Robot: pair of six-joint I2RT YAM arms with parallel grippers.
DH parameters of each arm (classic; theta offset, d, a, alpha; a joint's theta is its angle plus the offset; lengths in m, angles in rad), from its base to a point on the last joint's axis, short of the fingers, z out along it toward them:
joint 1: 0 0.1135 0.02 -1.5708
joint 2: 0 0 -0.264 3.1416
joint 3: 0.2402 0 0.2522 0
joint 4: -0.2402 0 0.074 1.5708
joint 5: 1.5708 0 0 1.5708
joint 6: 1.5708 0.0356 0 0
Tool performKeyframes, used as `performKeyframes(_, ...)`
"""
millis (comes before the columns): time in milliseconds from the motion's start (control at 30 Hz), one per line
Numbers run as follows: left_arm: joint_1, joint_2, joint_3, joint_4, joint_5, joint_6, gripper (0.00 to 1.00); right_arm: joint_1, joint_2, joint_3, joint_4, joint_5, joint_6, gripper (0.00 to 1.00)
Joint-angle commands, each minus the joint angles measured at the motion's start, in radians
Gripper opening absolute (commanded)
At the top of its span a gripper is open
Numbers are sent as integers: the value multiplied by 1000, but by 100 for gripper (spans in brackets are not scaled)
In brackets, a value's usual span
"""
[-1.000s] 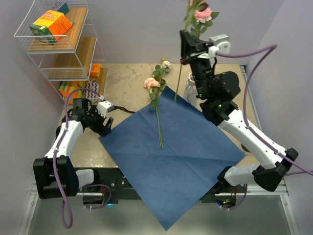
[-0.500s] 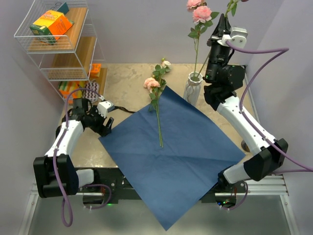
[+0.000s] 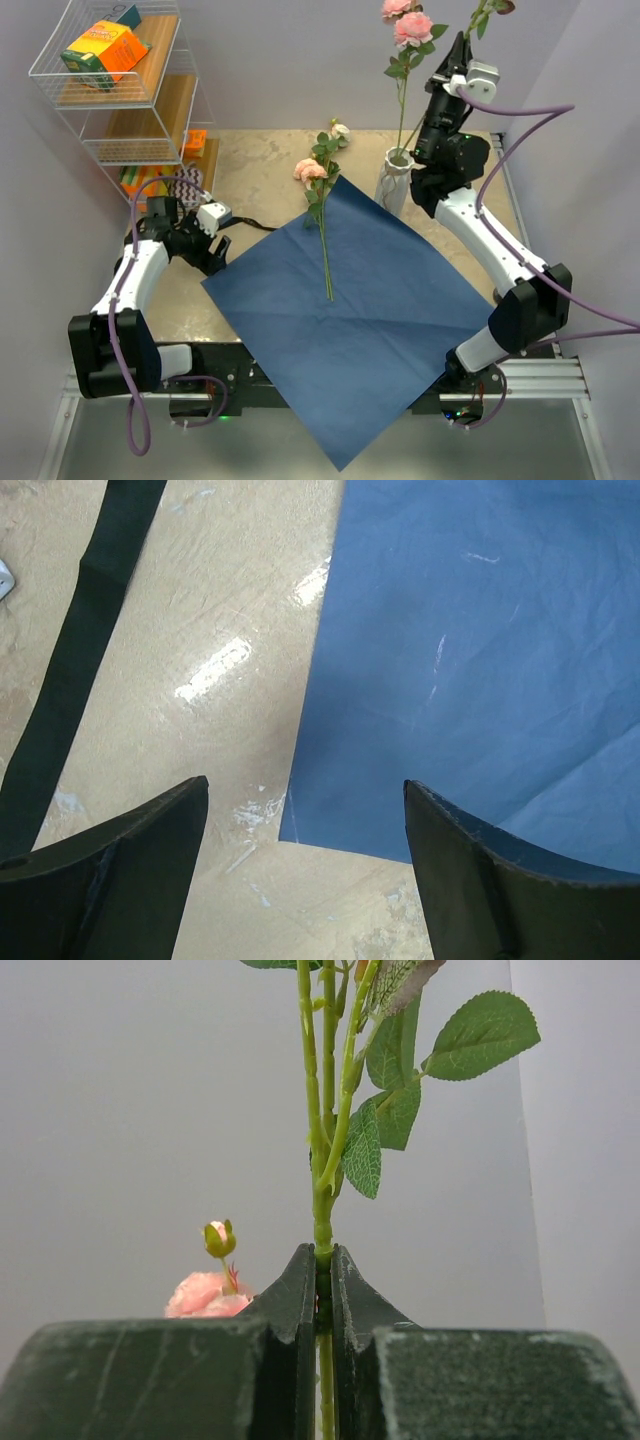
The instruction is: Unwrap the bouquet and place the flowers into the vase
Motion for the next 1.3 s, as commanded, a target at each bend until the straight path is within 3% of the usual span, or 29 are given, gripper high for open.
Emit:
performKeyframes(0,9,2,35,-4,35,18,83,-5,21,-42,120,37,-35,0)
performKeyframes(400,18,-15,56,-15,33,7,84,0,-21,-243,122,123,71,0)
performKeyframes(667,20,-35,62,-34,47,3,84,4,-10,-257,-54,74,183,3)
performKeyframes(733,22,-39,59,-35,50,3,84,14,-19,-269,-72,58,208,8)
performKeyframes(833,20,-38,61,-37,56,0,84,32,-42,-289,-127,46,228,29)
performKeyframes(867,22,-38,62,-35,61,-2,84,37,-51,-299,-133,46,231,42)
performKeyframes(967,20,-36,68,-35,64,-2,84,60,-77,-345,-145,58,235,56)
performKeyframes(1267,20,-38,65,-34,76,-6,84,195,-223,-467,-232,110,218,62)
